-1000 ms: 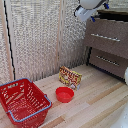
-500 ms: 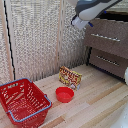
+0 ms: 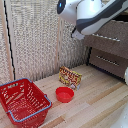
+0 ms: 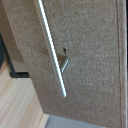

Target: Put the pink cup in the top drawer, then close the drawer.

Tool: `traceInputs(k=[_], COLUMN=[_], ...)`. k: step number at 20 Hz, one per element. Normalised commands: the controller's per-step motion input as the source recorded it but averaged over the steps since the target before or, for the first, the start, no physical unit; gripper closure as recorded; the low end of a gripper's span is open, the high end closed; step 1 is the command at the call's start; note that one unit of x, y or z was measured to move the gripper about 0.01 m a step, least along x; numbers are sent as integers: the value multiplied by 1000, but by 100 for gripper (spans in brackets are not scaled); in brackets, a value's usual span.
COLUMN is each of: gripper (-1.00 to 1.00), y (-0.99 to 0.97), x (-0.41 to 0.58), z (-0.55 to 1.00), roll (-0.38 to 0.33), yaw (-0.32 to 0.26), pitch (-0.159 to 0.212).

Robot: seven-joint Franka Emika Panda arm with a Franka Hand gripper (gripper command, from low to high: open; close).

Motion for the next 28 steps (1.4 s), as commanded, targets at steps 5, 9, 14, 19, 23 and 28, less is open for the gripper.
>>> traceInputs(k=[5, 9, 14, 19, 23, 28], gripper=[-100, -100, -100, 100, 100, 100], y=[-290, -578, -589, -506, 20, -56], x=[-70, -181, -98, 26, 8, -6], z=[-298, -184, -154, 0, -15, 93], roll=[-282, -141, -67, 23, 4, 14], yaw=[149, 110, 74, 73, 53, 33], pitch=[123, 63, 76, 96, -12, -4])
